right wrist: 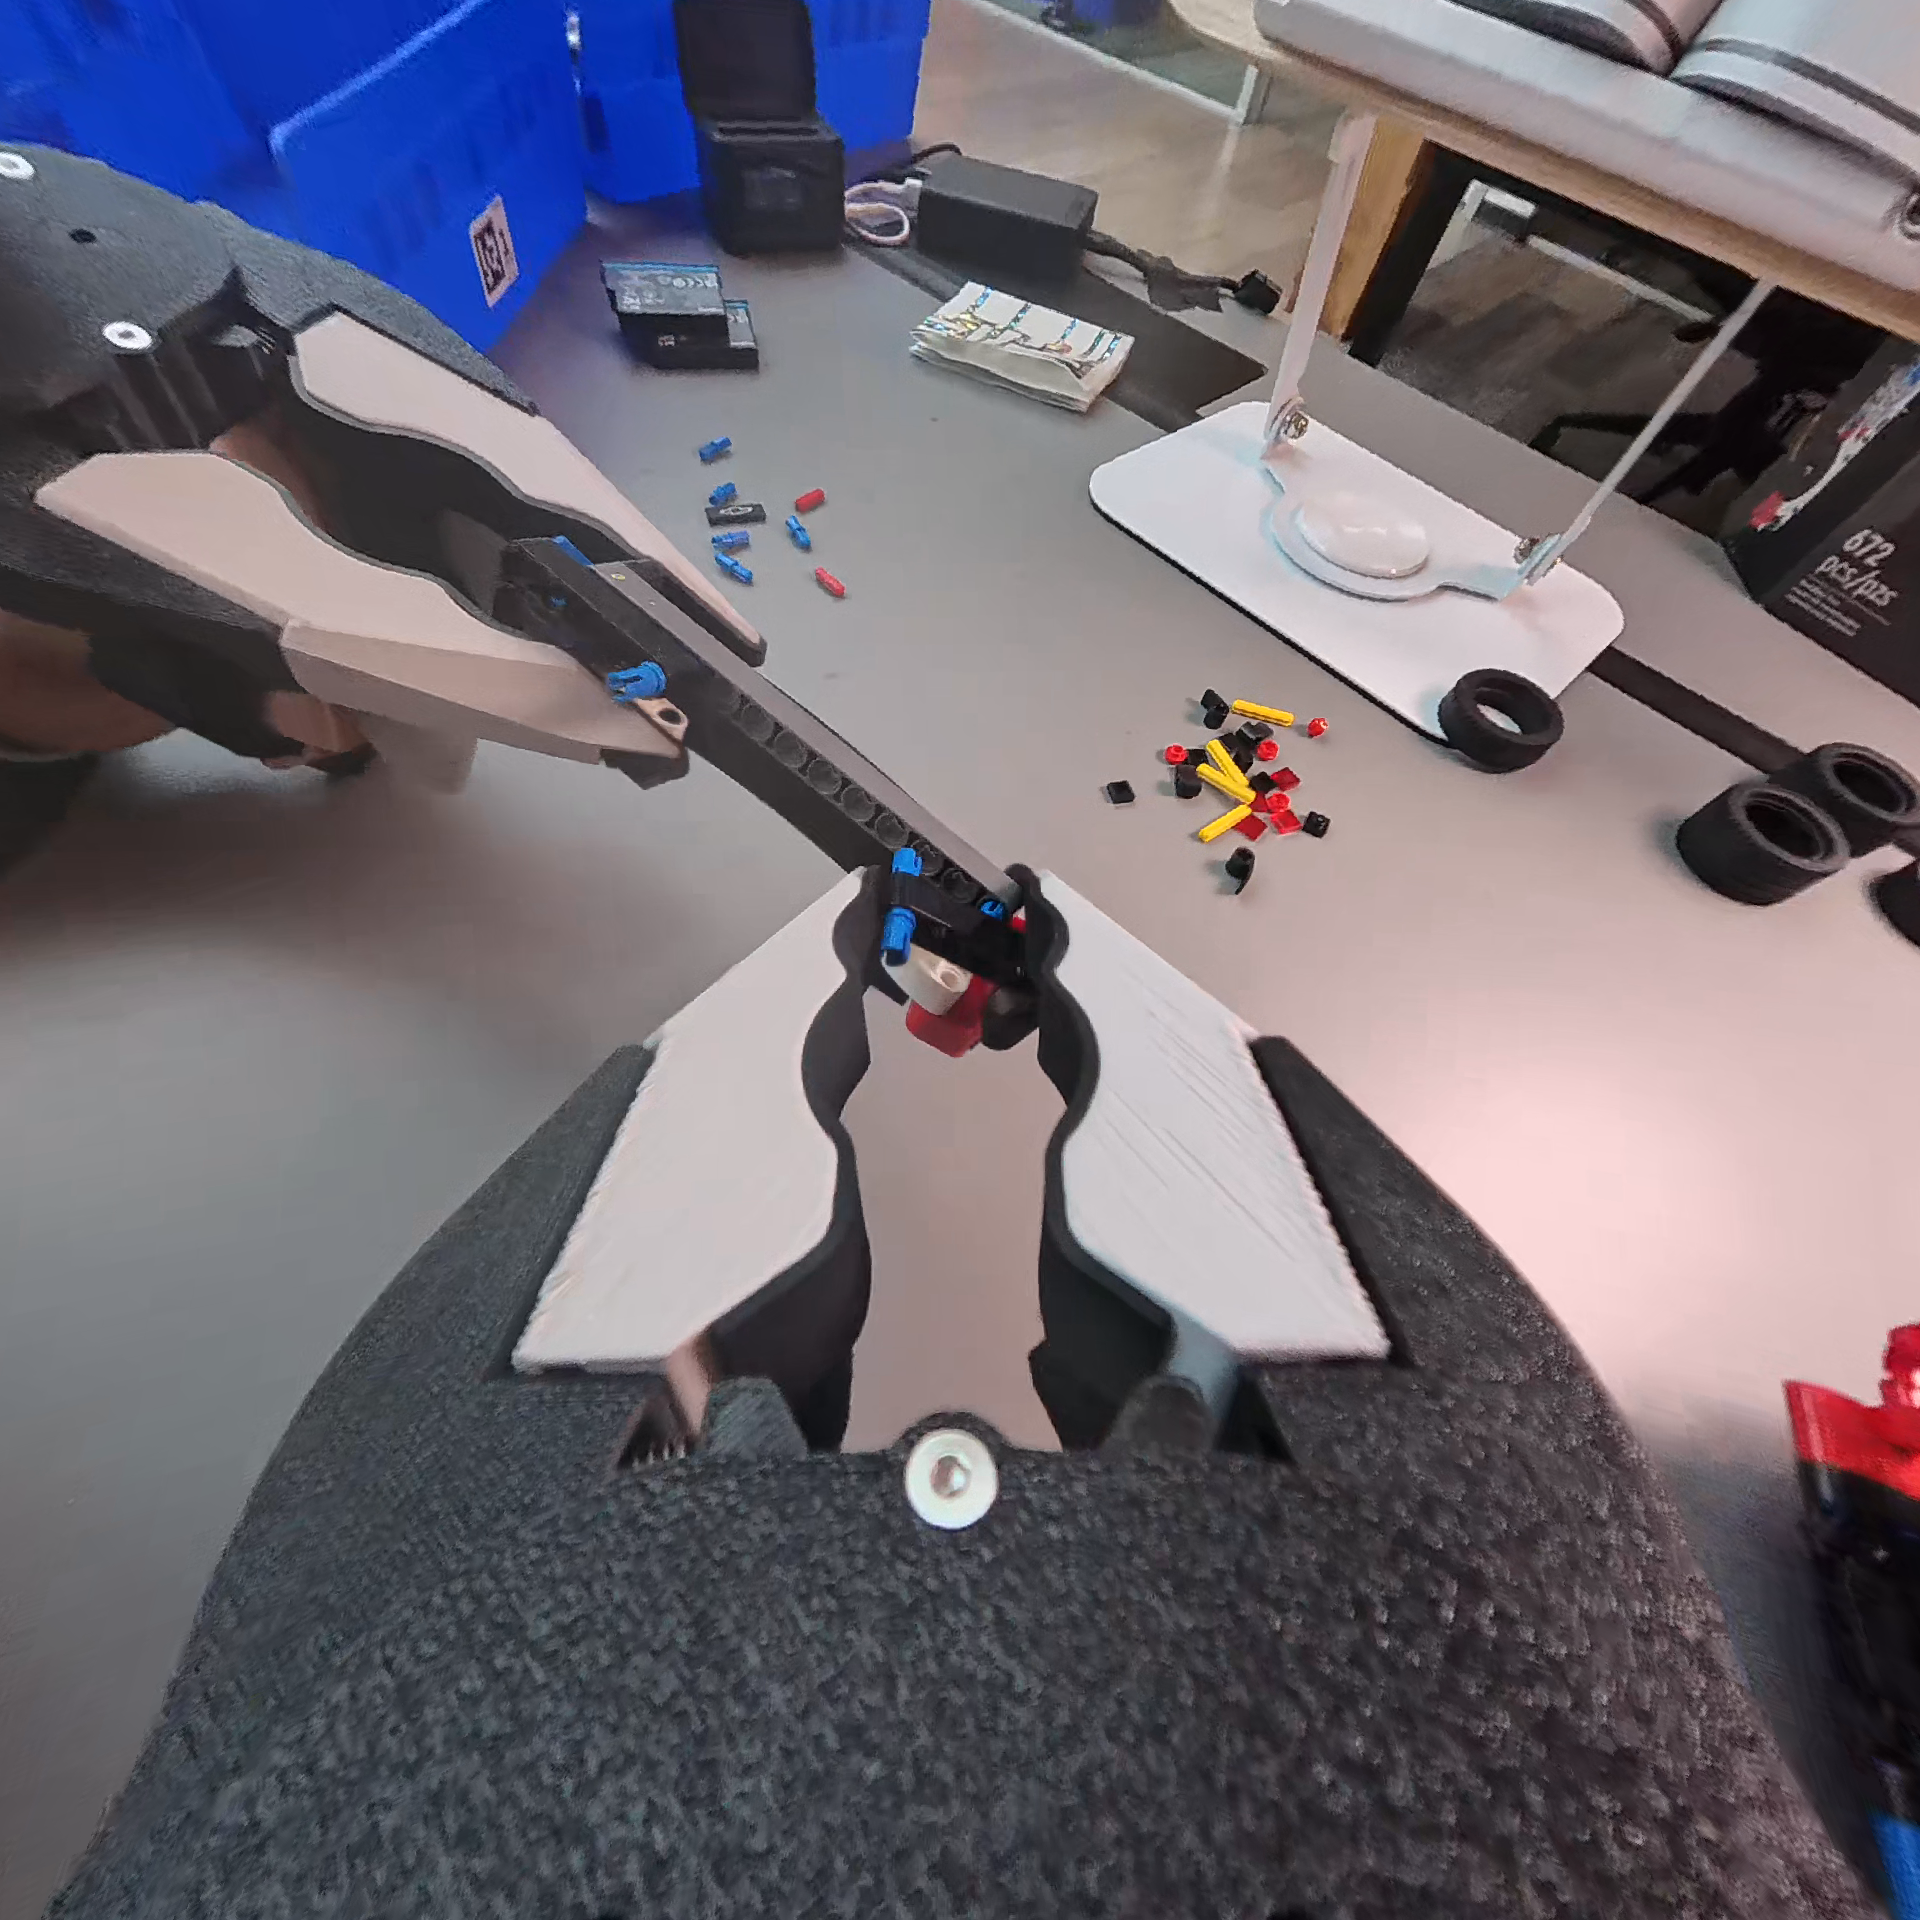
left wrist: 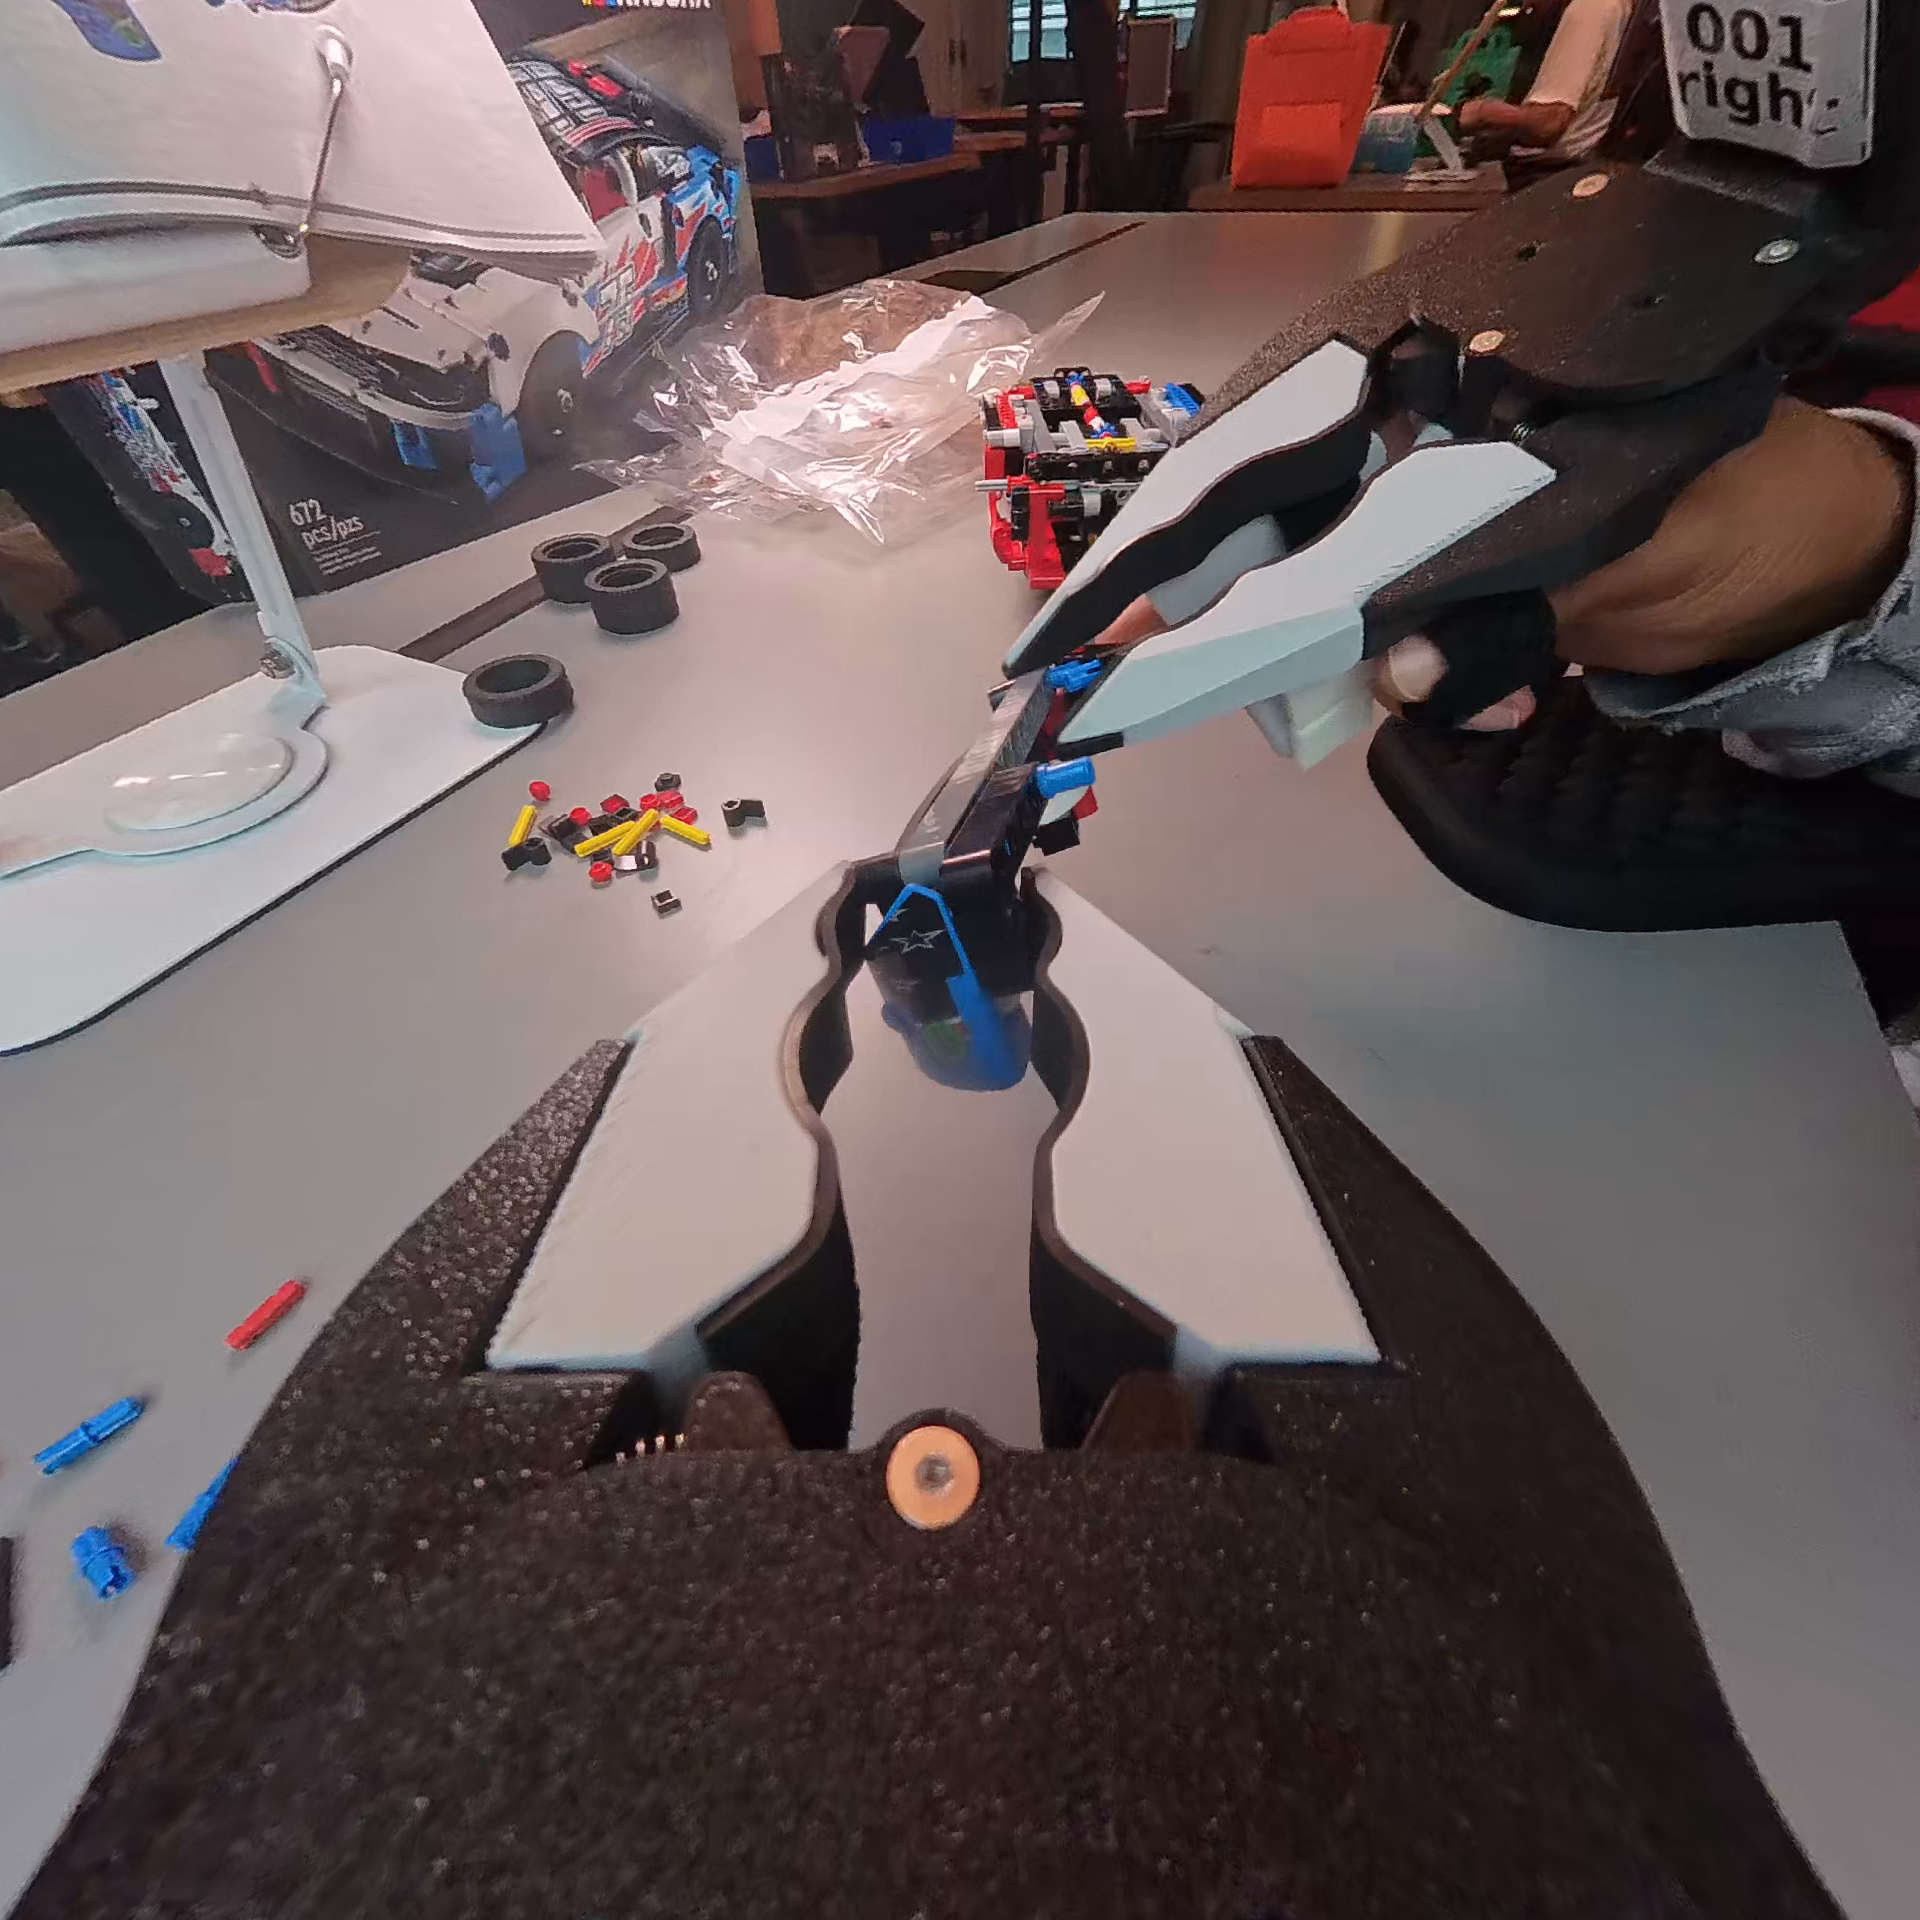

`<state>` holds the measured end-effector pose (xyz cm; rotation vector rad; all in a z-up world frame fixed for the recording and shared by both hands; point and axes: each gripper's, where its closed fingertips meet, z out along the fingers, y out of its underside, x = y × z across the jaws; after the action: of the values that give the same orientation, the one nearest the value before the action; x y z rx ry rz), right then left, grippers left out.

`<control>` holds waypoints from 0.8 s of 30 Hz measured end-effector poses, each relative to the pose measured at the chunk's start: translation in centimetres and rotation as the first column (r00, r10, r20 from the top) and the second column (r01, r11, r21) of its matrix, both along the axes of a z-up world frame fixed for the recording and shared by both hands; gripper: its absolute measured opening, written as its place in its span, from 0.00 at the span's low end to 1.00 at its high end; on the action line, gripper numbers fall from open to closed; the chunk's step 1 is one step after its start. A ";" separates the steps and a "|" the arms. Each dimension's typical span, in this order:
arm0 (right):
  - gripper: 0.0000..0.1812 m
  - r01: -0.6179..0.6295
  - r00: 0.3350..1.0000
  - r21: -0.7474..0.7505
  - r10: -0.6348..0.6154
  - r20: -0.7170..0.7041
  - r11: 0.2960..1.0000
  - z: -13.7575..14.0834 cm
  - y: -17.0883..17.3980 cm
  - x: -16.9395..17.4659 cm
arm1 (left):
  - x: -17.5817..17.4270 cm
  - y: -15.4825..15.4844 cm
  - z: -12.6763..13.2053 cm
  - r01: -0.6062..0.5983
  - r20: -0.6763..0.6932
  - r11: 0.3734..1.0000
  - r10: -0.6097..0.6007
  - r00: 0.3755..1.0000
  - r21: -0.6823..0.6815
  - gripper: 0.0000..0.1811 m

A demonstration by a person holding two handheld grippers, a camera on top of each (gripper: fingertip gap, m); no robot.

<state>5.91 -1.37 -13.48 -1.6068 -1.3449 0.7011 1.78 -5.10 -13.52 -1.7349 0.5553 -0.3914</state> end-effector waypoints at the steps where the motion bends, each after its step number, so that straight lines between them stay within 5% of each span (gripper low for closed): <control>1: 0.18 0.007 1.000 -0.041 -0.008 -0.026 0.999 0.2 -0.5 0.4 | -0.1 0.0 0.1 -0.005 0.004 1.000 0.005 1.000 0.002 0.15; 6: 0.36 0.101 0.990 -0.134 -0.113 -0.088 0.986 1.0 -1.6 3.6 | -1.1 0.0 0.5 -0.043 0.055 0.999 0.044 0.998 -0.016 0.13; 8: 0.38 0.263 0.958 -0.132 -0.274 -0.078 0.956 1.2 0.8 6.6 | -1.4 0.0 0.8 -0.060 0.088 0.998 0.062 0.994 -0.024 0.13; 11: 0.37 0.583 0.811 -0.059 -0.585 -0.011 0.810 0.3 6.6 13.9 | -1.9 0.0 1.1 -0.076 0.104 0.997 0.078 0.992 -0.025 0.13; 13: 0.38 0.682 0.731 -0.039 -0.682 0.022 0.730 -0.7 8.6 17.5 | -2.0 -0.2 1.3 -0.080 0.109 0.997 0.081 0.991 -0.015 0.13; 18: 0.41 0.779 0.626 -0.011 -0.778 0.055 0.626 -2.2 10.2 21.1 | -2.1 -0.3 1.3 -0.086 0.105 0.996 0.086 0.991 -0.012 0.13; 24: 0.42 0.801 0.597 0.007 -0.800 0.054 0.599 -2.2 10.7 21.2 | -2.1 -0.5 1.2 -0.085 0.108 0.996 0.086 0.990 -0.016 0.13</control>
<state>27.10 9.35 -15.72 -2.0123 -0.4915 0.0967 -0.31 -5.62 -12.31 -1.7304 0.3997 -0.4263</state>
